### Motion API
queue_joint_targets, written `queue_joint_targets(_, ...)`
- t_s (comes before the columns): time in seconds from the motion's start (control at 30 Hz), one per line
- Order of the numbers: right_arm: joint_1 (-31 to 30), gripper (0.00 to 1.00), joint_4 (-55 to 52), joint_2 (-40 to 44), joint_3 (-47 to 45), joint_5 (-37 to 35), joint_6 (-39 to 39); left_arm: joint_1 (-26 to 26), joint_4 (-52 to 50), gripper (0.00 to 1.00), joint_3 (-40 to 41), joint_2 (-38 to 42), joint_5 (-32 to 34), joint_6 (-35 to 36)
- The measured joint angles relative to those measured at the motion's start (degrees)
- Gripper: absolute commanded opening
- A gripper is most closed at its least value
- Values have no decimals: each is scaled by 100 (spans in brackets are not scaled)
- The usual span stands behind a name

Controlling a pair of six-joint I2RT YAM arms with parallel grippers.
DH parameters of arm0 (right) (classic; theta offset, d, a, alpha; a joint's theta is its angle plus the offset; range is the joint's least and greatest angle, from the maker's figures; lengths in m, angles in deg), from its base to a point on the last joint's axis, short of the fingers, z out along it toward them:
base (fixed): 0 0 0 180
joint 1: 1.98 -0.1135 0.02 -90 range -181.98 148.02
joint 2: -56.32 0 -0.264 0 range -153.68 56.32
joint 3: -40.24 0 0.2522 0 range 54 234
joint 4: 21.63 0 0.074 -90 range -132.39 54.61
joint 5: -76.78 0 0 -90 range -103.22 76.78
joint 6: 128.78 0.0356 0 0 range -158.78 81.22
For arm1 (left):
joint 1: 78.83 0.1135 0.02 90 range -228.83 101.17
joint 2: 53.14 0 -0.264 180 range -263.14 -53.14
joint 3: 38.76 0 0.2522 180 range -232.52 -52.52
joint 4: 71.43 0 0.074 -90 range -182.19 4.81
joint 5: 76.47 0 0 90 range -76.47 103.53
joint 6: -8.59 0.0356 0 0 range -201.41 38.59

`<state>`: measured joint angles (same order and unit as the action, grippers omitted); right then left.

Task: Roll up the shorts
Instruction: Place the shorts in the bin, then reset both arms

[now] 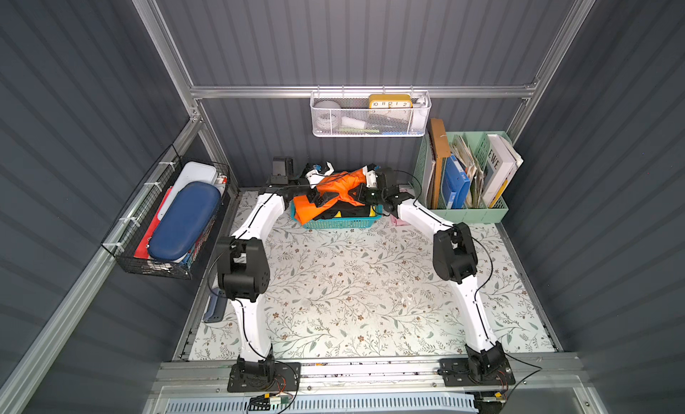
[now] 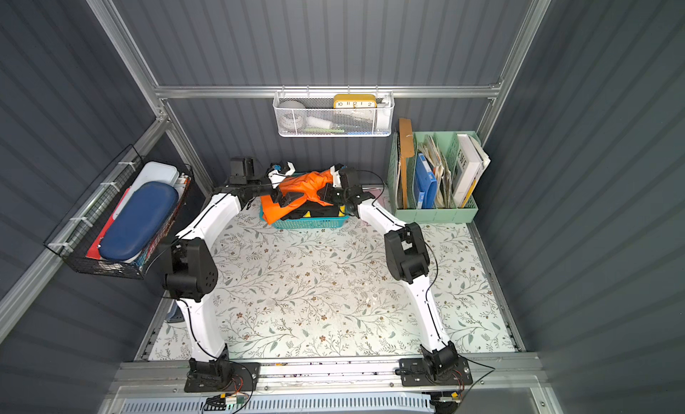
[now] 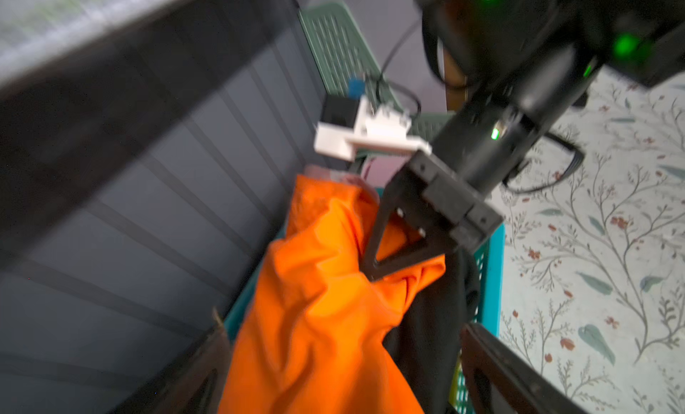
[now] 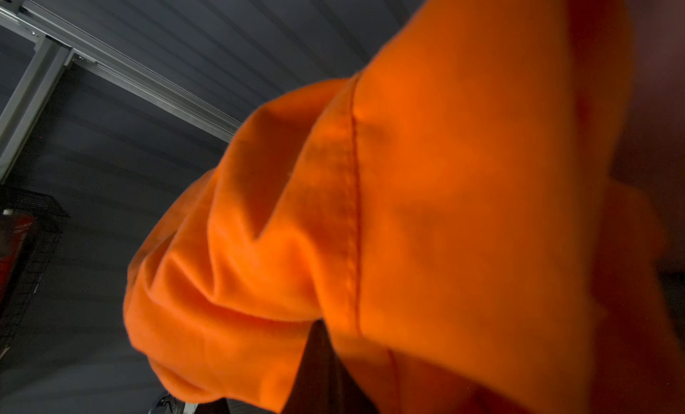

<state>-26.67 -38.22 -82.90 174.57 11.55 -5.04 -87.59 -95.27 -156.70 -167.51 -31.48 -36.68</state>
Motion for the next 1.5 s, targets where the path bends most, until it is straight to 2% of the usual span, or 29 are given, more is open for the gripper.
queue_joint_targets(0.2,0,0,-92,0,39,42,-11,94,973,100,323,850,-496,-796)
queue_joint_targets(0.23,0,9,-22,2,4,83,-33,92,1084,100,433,946,-494,-925)
queue_joint_targets(0.27,2,24,101,37,-87,114,-68,90,1163,100,540,1023,-487,-1034)
queue_joint_targets(0.3,11,53,304,114,-291,138,-101,87,1266,99,708,1115,-470,-1167)
queue_joint_targets(0.33,17,98,549,227,-573,177,-151,87,1375,100,940,1231,-442,-1318)
queue_joint_targets(0.43,20,99,1309,651,-1377,240,-319,87,1707,100,1849,1711,-205,-1674)
queue_joint_targets(0.53,22,99,1976,1145,-2033,219,-562,87,1958,100,2708,2315,315,-1976)
queue_joint_targets(0.7,109,99,2852,2675,-3654,24,-1292,83,2369,100,4229,3709,1777,-2594)
queue_joint_targets(0.8,179,99,2723,3823,-4500,-457,-1860,83,2804,100,5455,4592,2658,-2994)
queue_joint_targets(0.9,280,99,2531,4966,-5425,-1309,-2406,87,3158,100,6561,4992,3353,-3202)
queue_joint_targets(1.03,820,99,2396,5928,-6760,-2151,-2730,87,3674,99,7543,4671,4113,-3375)
queue_joint_targets(1.13,1508,99,2553,6094,-7895,-2601,-2726,90,4371,100,8070,4260,4454,-3399)
queue_joint_targets(1.23,1895,99,2820,5939,-8747,-2918,-2732,92,5206,100,8411,3773,4686,-3401)
queue_joint_targets(1.5,2105,99,2763,5705,-8402,-3040,-3115,236,7593,100,8896,2273,4913,-3569)
